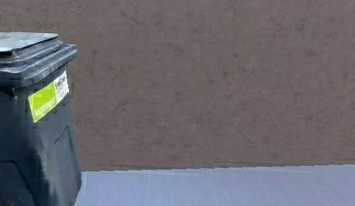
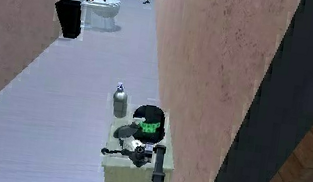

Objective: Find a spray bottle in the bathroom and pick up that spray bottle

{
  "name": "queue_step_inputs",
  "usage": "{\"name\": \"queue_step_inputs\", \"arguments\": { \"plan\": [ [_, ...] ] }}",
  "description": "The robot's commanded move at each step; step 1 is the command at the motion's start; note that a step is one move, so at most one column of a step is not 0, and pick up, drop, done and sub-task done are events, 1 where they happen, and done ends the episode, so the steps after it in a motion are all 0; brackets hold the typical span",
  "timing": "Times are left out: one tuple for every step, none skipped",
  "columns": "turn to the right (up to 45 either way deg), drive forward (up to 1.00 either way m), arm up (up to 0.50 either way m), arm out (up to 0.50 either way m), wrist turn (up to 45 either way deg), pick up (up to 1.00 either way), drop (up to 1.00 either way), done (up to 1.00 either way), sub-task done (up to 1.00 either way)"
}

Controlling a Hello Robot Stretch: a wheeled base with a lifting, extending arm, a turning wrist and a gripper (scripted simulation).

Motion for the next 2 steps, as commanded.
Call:
{"name": "queue_step_inputs", "arguments": {
  "plan": [
    [0.0,0.00,0.00,0.00,0.0,1.00,0.00,0.00,0.00],
    [0.0,0.00,0.10,0.00,0.0,0.00,0.00,0.00,0.00]
  ]
}}
